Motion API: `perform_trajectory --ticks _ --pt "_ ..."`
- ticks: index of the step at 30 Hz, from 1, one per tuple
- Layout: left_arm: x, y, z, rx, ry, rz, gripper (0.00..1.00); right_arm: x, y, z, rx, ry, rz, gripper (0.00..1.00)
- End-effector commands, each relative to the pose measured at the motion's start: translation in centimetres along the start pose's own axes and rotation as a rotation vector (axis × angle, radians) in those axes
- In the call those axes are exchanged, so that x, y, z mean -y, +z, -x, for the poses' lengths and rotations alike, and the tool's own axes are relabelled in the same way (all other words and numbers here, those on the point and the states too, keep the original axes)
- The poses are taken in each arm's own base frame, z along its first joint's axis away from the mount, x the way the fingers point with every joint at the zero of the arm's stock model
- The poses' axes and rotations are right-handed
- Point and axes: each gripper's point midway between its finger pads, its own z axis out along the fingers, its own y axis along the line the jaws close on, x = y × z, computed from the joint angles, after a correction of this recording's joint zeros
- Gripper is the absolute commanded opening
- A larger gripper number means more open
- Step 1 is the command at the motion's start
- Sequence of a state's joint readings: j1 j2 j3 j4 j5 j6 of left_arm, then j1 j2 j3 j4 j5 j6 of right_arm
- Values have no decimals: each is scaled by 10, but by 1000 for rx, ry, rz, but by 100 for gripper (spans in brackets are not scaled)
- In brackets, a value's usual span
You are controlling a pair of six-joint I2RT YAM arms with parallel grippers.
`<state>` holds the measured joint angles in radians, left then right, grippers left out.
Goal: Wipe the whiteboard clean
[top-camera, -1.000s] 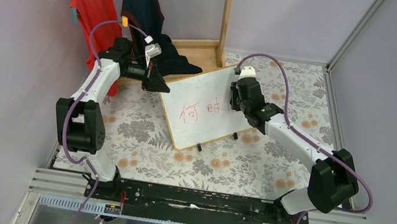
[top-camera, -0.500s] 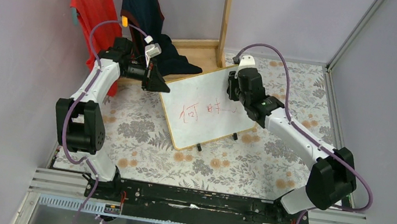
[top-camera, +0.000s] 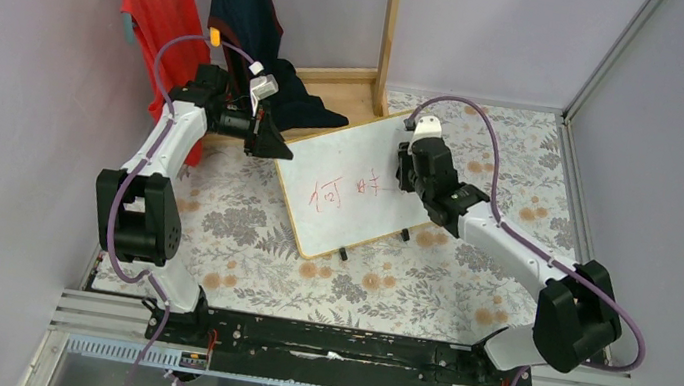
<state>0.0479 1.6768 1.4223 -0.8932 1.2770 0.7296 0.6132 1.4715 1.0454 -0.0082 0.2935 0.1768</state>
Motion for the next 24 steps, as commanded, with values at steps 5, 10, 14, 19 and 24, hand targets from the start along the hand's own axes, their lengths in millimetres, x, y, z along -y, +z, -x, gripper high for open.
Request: perform_trajectory --ticks 5,10,14,19,24 --pt "-11 -2 -6 -33 68 48 0 15 -8 -31 -36 18 -48 0" --pt "-10 -2 -7 -31 64 44 0 9 -2 -59 -88 37 -20 0" --pt "-10 -2 -8 -34 65 47 0 4 0 -71 -104 58 5 0" --pt "-10 -2 -7 -34 65 48 0 9 -1 -67 -86 55 -21 0" --pt "-10 -2 -7 -33 64 47 0 18 -5 -39 -35 27 -71 0"
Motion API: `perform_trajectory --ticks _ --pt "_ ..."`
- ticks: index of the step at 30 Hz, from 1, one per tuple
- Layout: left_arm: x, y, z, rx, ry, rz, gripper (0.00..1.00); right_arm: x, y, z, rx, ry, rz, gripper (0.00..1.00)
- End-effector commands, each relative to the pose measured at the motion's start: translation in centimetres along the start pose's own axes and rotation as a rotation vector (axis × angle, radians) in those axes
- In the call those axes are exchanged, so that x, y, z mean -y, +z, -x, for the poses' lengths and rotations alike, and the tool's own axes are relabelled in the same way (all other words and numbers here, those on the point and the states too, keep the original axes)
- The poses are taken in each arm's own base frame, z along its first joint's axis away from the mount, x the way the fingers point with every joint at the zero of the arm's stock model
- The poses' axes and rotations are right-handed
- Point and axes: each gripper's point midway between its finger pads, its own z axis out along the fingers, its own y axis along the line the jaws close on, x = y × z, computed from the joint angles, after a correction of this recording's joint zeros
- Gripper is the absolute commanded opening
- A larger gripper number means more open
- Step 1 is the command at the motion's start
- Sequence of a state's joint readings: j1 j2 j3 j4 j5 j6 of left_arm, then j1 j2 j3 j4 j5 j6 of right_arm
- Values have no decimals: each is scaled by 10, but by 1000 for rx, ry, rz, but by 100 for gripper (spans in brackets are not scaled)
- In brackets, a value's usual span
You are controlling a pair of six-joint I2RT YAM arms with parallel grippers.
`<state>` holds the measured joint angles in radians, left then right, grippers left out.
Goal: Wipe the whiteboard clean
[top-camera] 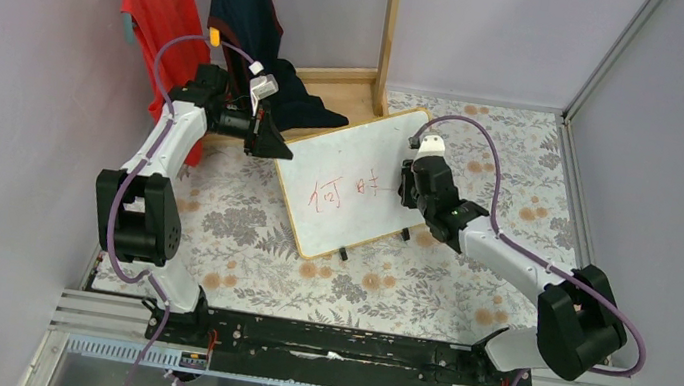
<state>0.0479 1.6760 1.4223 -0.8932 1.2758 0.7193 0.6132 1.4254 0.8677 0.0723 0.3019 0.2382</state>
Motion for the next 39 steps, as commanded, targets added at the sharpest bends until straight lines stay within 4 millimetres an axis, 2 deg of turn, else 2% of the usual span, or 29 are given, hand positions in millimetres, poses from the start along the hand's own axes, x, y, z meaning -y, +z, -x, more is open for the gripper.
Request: perform_trajectory --ticks 1,7,13,17,24,28,32,39 --pt "-10 -2 -7 -32 75 45 0 12 -3 18 21 -26 -66 0" --pt "-9 -2 -8 -32 73 47 0 19 -4 53 74 -64 -120 0" --pt "-9 -2 -8 -33 72 47 0 23 -5 70 100 -74 -135 0" --pt "-9 -2 -9 -33 69 46 0 16 -2 60 73 -62 -95 0" --pt "-11 -1 -9 -34 65 45 0 4 0 18 14 2 -10 0" --pt "-11 -1 -9 -34 63 45 0 1 -1 2 -12 18 8 0" --pt "-11 -1 -9 -34 61 42 0 -9 -4 -7 -21 41 56 0" --pt "-11 1 -11 -41 58 41 0 -44 -7 -14 -36 40 162 0"
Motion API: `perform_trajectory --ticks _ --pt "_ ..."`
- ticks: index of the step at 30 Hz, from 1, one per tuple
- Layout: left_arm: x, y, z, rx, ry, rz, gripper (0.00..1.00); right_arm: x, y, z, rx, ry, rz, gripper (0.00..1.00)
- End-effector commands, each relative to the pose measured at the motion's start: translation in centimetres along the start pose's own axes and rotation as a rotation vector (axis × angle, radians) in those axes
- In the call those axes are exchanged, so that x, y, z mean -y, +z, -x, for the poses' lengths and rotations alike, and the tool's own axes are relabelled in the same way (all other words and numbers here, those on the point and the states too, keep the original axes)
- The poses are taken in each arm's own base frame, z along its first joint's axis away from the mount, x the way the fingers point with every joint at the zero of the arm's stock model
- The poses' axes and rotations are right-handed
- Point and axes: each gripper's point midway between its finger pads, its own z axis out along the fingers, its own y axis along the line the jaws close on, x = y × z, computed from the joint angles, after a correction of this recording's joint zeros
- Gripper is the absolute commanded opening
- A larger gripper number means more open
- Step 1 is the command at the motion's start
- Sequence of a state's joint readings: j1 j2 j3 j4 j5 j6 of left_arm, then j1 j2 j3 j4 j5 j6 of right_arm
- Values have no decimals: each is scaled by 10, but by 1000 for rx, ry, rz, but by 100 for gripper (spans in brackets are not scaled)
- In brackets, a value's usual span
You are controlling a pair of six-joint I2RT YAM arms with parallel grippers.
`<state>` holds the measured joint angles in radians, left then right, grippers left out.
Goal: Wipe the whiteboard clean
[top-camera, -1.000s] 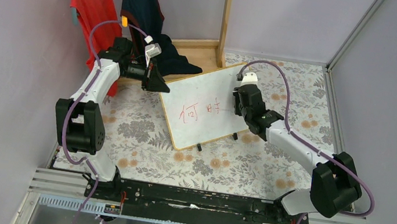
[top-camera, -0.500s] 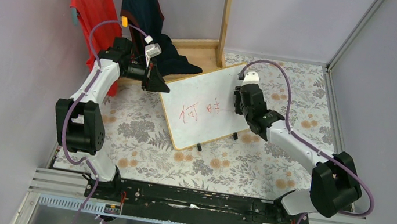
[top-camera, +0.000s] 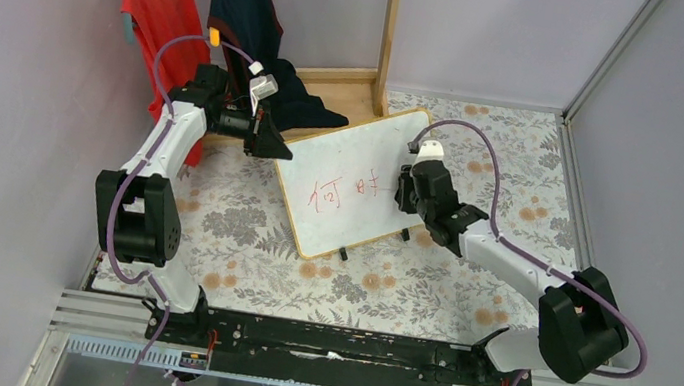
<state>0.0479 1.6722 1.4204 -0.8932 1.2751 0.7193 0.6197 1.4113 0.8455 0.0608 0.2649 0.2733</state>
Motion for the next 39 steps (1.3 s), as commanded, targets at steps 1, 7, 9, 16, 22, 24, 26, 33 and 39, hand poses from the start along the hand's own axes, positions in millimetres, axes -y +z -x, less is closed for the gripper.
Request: perform_trajectory --ticks 1,7,9,16,22,24,26,33,39 --pt "-12 1 -11 -40 57 40 0 -40 -1 -5 -12 7 127 0" --pt "-10 1 -12 -44 61 43 0 -34 3 5 3 -2 64 0" --pt "-10 2 -12 -44 63 41 0 -25 3 9 9 -18 13 0" --pt "-9 2 -14 -44 60 37 0 8 2 22 21 -47 -114 0" --pt "-10 1 -13 -47 62 45 0 26 5 31 28 -55 -175 0" --pt "-10 1 -13 -48 65 46 0 30 6 32 29 -55 -188 0" --pt "-10 1 -13 -48 63 45 0 35 5 34 32 -56 -205 0" --pt "-10 1 -12 -48 65 47 0 50 -4 38 52 -49 -266 0" --pt "-10 1 -13 -47 60 44 0 38 -3 38 44 -35 -199 0"
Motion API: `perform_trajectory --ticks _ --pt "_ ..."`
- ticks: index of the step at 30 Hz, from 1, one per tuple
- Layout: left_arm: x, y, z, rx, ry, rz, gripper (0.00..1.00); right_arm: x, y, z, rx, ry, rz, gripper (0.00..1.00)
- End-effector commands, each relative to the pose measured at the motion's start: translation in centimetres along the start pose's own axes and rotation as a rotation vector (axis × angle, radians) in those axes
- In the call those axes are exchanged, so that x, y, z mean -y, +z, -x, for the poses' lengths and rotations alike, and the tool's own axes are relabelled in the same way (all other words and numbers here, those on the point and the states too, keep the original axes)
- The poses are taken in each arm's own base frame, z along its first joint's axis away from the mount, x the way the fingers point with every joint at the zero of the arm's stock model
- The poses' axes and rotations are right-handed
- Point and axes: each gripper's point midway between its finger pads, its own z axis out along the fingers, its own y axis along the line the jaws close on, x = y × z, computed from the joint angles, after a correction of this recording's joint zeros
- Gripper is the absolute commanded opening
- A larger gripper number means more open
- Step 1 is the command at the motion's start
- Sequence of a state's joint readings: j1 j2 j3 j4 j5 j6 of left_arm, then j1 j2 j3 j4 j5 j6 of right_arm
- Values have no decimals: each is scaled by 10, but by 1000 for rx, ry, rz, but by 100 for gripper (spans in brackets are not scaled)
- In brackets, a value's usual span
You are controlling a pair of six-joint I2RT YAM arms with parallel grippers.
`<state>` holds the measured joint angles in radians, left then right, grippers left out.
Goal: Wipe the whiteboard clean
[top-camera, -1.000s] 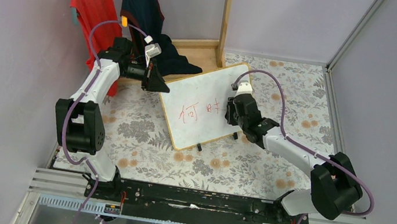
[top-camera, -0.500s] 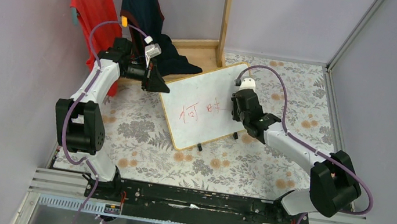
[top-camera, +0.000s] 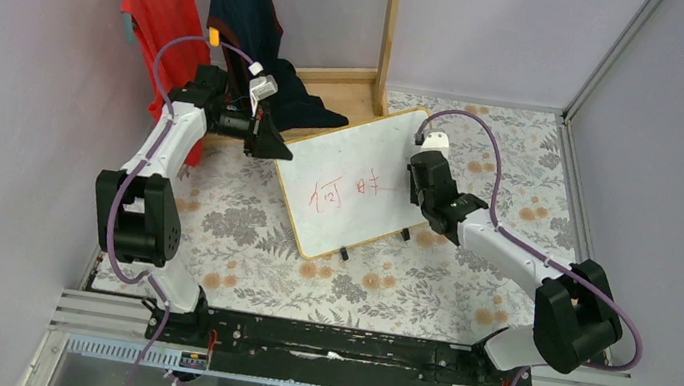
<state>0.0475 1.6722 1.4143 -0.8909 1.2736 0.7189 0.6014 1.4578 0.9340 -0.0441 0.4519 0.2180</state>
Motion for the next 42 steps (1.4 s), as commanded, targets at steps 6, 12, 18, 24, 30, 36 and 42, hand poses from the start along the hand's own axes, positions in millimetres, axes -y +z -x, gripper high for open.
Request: perform_trajectory --ticks 6,12,18,24,30,36,42 --pt "-9 2 -11 -46 63 42 0 -32 -3 18 26 89 170 0" --pt "-9 3 -12 -48 62 40 0 -62 -5 17 31 96 238 0" --pt "-8 3 -13 -49 61 38 0 -92 -8 24 42 85 292 0" --pt "-9 3 -13 -51 61 41 0 -104 -9 32 56 74 293 0" --pt "-8 3 -13 -52 62 42 0 -77 -10 38 76 35 170 0" --pt "-7 2 -12 -51 66 43 0 -32 -11 47 86 44 57 0" --pt "-7 3 -11 -50 67 39 0 -30 -10 56 93 27 90 0"
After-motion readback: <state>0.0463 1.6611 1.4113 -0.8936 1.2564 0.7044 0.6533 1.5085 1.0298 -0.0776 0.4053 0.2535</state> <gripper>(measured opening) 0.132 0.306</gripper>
